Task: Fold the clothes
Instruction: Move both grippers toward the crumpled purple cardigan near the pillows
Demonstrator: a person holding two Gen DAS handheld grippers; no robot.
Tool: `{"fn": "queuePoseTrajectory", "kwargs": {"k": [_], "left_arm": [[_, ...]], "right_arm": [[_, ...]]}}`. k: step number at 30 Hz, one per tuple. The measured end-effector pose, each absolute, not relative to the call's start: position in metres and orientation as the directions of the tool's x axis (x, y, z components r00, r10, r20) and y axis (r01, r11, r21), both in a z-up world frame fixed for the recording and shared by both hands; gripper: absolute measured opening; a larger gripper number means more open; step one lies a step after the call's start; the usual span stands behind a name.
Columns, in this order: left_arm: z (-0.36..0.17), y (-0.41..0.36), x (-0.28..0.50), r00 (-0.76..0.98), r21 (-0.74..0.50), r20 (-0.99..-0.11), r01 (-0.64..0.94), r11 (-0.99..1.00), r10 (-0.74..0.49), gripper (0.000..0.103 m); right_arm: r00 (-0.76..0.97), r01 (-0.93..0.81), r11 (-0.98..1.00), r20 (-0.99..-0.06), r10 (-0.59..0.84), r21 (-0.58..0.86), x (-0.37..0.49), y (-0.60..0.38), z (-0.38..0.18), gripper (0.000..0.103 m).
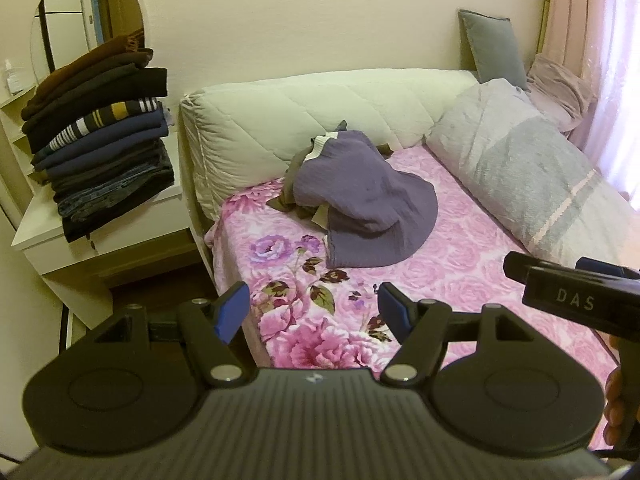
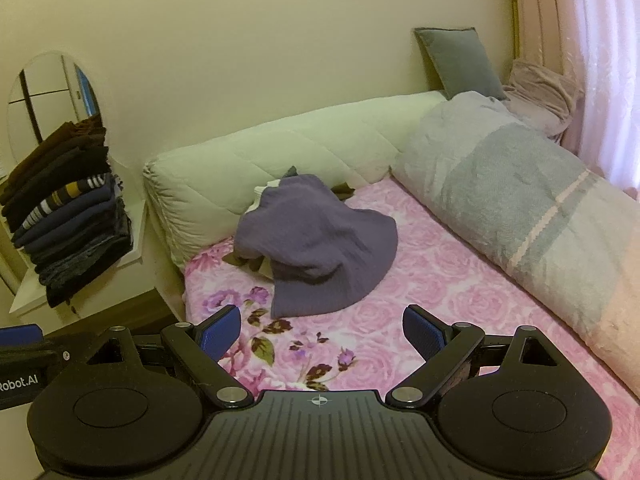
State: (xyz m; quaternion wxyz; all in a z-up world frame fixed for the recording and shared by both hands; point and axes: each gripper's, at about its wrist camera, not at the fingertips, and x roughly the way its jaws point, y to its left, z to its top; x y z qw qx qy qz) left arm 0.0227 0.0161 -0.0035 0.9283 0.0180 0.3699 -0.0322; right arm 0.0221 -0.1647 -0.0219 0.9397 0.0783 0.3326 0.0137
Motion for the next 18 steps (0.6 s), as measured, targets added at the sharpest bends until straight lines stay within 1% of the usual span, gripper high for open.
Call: {"fn": "queuePoseTrajectory", "kwargs": {"k": [8, 10, 15, 18], "left_arm": [[-0.013, 0.015, 0.054, 0.711, 0.002, -0.7, 0.096, 0.995, -0.068, 0.067], [-0.017, 0.016, 0.066, 0.707, 0.007, -0.704, 0.107, 0.994, -0.071, 0.067], [-0.031, 0.015, 0.11, 0.674, -0.011, -0.731, 0.15, 0.989, -0.11, 0.067], [-0.04, 0.014, 0.136, 0.652, -0.023, -0.747, 0.175, 0.984, -0.134, 0.067]], "right_arm": [[0.768, 0.066, 0.987, -0.639, 0.044, 0.147, 0.045, -0.163, -0.031, 0.091], [0.776, 0.077, 0.985, -0.629, 0.04, 0.157, 0.05, -0.167, -0.036, 0.091], [0.782, 0.097, 0.979, -0.623, 0.035, 0.177, 0.07, -0.177, -0.044, 0.091], [0.76, 0.125, 0.98, -0.65, 0.007, 0.157, 0.087, -0.178, -0.049, 0.091]]}}
